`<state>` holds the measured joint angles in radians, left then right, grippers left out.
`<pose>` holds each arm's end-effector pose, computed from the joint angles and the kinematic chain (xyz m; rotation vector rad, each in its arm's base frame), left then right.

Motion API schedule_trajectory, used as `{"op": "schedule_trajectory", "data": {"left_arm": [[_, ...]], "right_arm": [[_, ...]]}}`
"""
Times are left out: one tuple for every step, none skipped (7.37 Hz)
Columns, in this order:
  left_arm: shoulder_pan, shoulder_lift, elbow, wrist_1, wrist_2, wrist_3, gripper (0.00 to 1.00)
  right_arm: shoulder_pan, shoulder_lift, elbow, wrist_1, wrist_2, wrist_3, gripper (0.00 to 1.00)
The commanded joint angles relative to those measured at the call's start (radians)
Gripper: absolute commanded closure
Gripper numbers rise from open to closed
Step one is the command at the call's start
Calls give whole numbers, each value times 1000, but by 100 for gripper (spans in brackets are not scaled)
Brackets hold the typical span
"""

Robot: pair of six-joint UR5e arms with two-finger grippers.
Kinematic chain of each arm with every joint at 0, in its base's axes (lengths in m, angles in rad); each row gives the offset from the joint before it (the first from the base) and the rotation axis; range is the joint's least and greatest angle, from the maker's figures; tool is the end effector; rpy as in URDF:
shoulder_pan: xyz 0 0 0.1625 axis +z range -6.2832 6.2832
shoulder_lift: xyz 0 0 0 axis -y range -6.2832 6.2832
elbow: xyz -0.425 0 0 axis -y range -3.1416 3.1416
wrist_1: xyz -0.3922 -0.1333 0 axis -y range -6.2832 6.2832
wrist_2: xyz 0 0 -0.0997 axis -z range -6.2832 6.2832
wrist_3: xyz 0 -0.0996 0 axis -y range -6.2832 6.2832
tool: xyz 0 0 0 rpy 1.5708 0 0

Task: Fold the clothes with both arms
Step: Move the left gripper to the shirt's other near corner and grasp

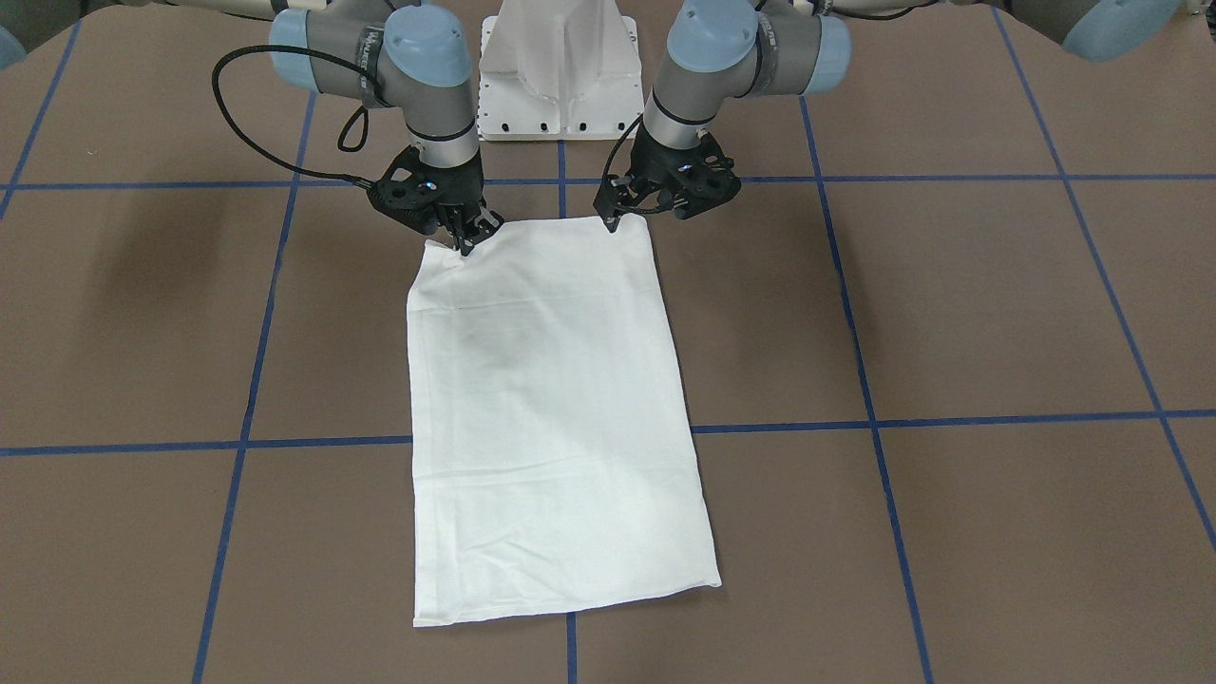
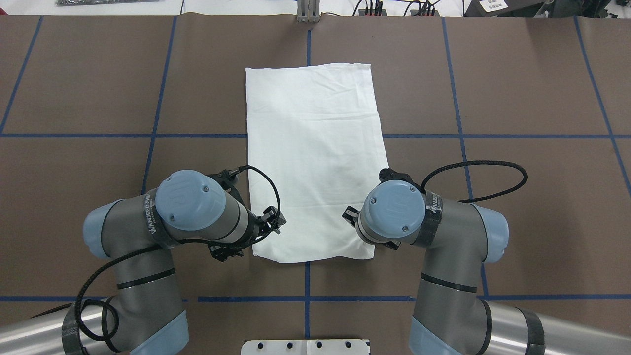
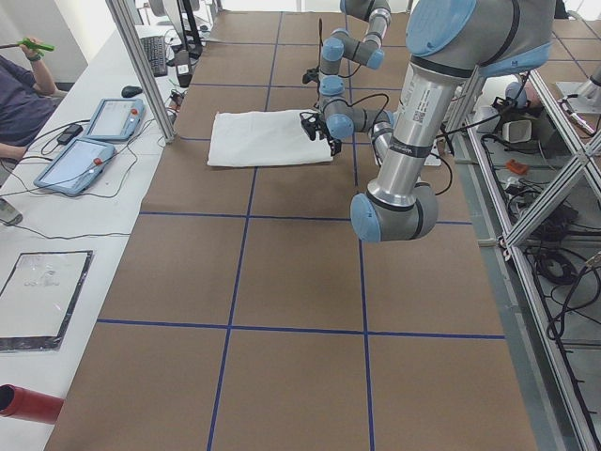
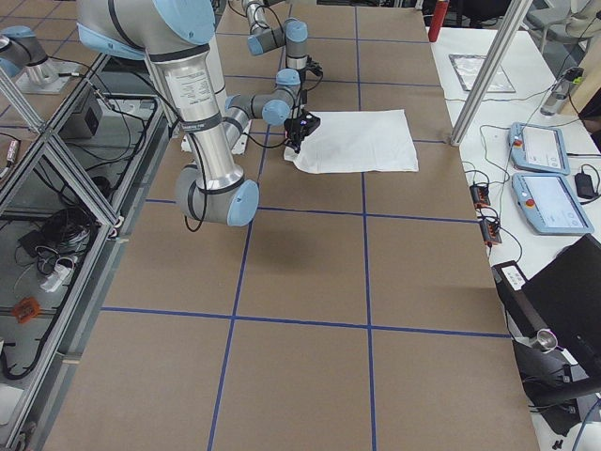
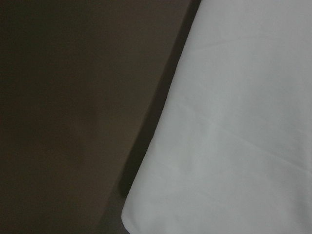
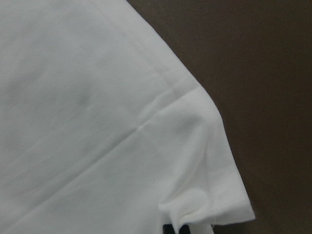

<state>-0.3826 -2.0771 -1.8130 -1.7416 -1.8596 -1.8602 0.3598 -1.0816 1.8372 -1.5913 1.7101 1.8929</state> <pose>0.5451 -0.3325 0.2459 -0.2276 0.9336 -0.4875 -0.5432 -0.3320 0.2750 -0.1210 -0.7479 0.5984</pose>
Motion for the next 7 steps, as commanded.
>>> {"op": "schedule_trajectory", "data": {"left_arm": [[13, -3, 29, 0, 19, -5, 8], [28, -4, 27, 0, 31, -16, 10], [42, -11, 30, 0, 31, -37, 15], [44, -23, 52, -1, 31, -46, 20], [44, -29, 61, -1, 33, -47, 24], [44, -27, 63, -1, 48, -47, 25], [42, -26, 64, 0, 51, -47, 28]], "right_arm": [[1, 2, 1, 1, 0, -3, 100], [2, 2, 1, 1, -1, -14, 100], [4, 2, -1, -1, -1, -15, 100], [5, 2, 0, -1, -1, -15, 100], [5, 2, 1, -1, -1, -15, 100], [5, 2, 1, -1, -1, -15, 100], [7, 2, 2, -1, -1, -15, 100]]}}
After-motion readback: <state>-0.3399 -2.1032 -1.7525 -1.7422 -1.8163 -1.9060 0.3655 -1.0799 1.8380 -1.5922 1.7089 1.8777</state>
